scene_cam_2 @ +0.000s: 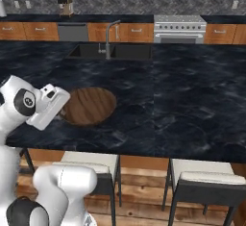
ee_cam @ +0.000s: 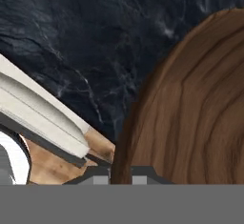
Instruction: Pick up the bowls from the cabinet and place each bowl in front of a stool on the dining counter.
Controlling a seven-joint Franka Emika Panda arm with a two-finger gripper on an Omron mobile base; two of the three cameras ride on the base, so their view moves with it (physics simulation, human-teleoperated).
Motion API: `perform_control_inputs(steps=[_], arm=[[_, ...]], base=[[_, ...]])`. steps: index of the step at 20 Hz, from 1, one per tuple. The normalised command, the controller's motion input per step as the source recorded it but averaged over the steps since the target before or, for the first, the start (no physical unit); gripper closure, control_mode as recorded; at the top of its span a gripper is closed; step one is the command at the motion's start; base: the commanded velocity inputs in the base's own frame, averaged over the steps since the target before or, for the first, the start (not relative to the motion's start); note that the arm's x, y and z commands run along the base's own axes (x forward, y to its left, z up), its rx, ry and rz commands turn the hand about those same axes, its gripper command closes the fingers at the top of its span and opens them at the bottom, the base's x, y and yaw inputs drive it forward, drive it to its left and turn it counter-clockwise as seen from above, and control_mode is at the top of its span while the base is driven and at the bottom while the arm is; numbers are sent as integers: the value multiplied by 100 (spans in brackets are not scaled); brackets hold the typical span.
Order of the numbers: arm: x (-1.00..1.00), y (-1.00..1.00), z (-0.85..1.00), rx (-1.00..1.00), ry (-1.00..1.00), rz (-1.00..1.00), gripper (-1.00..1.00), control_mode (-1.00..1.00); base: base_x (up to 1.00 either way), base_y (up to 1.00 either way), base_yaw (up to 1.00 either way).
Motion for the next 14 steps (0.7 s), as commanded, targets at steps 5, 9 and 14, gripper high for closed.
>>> perform_control_inputs(steps=[5, 9, 14], arm=[[71, 23, -35, 5, 25, 0, 100, -100], [39, 24, -39, 2, 3, 0, 100, -100], [41, 7, -58, 0, 3, -7, 100, -100]], base=[[0, 0, 0], [0, 0, 0], [0, 0, 0]])
